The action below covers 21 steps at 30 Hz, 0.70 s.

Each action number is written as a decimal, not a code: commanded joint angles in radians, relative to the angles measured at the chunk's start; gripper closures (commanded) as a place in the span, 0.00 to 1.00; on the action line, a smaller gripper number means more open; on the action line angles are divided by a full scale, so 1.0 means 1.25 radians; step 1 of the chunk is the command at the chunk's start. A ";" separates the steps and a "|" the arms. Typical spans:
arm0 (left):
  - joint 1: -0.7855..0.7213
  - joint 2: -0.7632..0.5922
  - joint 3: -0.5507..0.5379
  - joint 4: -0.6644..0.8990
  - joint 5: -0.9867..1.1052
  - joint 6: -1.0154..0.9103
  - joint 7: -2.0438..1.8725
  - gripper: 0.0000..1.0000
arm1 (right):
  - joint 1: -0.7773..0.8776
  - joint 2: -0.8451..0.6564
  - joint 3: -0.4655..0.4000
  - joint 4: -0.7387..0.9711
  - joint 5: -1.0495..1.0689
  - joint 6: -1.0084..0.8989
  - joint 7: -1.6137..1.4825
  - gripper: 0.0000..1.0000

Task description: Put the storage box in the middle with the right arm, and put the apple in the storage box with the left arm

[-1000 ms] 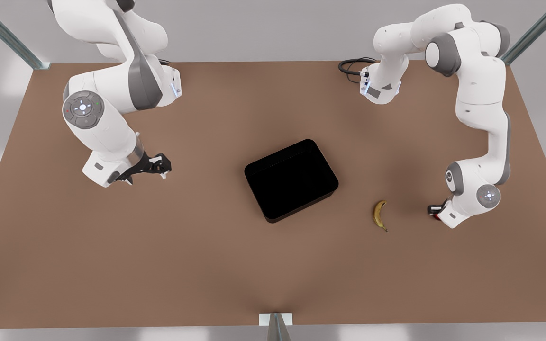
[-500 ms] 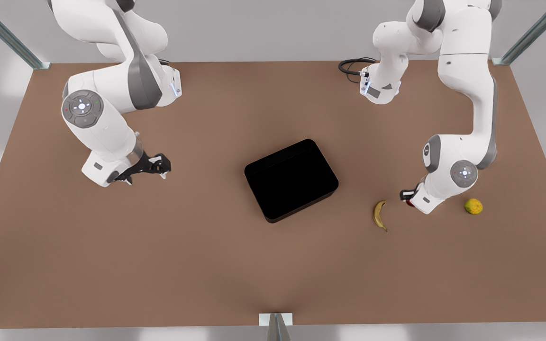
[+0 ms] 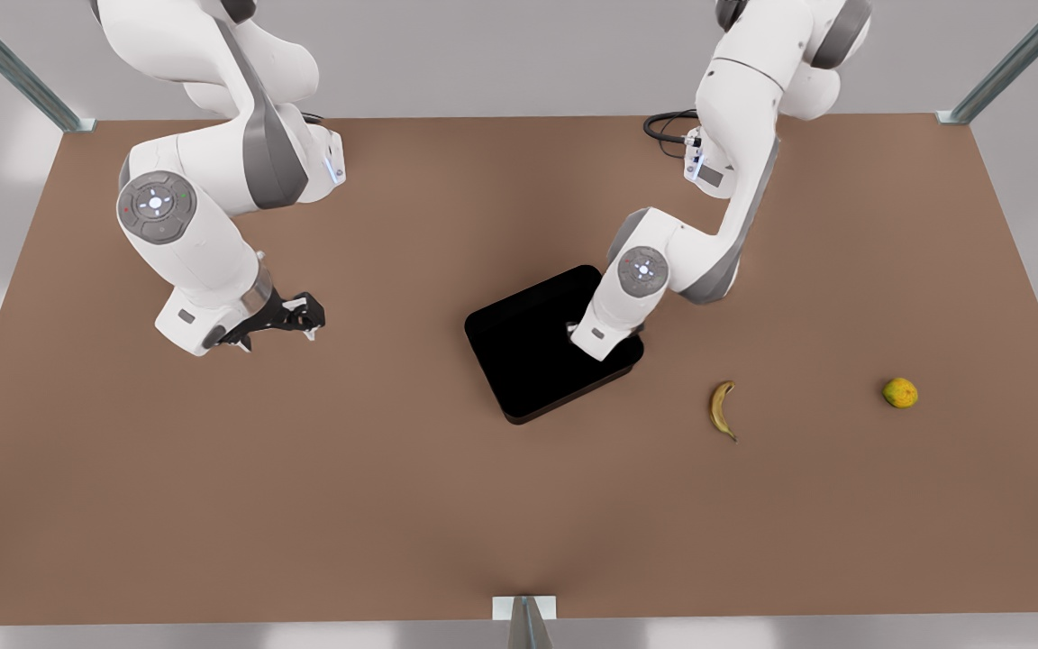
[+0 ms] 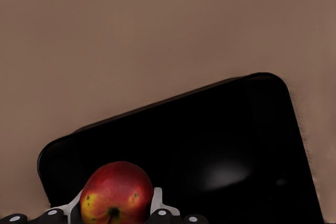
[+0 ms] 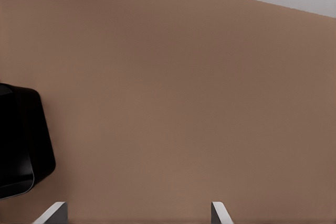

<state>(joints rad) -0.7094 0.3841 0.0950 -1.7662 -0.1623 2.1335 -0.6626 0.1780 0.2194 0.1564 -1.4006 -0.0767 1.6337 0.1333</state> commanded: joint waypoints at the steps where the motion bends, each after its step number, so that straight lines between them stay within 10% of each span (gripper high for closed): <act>1: -0.004 0.002 0.000 0.005 -0.067 0.000 -0.005 0.35 | 0.000 0.000 0.000 0.000 0.000 0.000 0.000 0.00; 6: -0.121 0.044 0.074 0.028 -0.117 0.046 -0.056 0.34 | 0.000 0.000 0.000 0.000 0.000 0.000 0.000 0.00; 7: -0.122 0.044 0.071 0.026 -0.114 0.062 -0.054 0.00 | 0.000 0.000 0.001 0.000 0.000 0.000 0.000 0.00; 13: -0.077 0.024 0.074 0.026 -0.081 0.060 -0.045 0.00 | 0.000 0.000 0.000 0.000 0.000 0.000 0.000 0.00; 21: 0.374 -0.218 0.059 0.051 0.168 -0.272 0.443 0.00 | -0.001 -0.001 0.000 0.000 0.000 -0.005 -0.001 0.00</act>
<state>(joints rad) -0.1948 0.0890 0.1626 -1.7014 -0.0343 1.7619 -0.0830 0.1771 0.2165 0.1552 -1.4005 -0.0767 1.6267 0.1283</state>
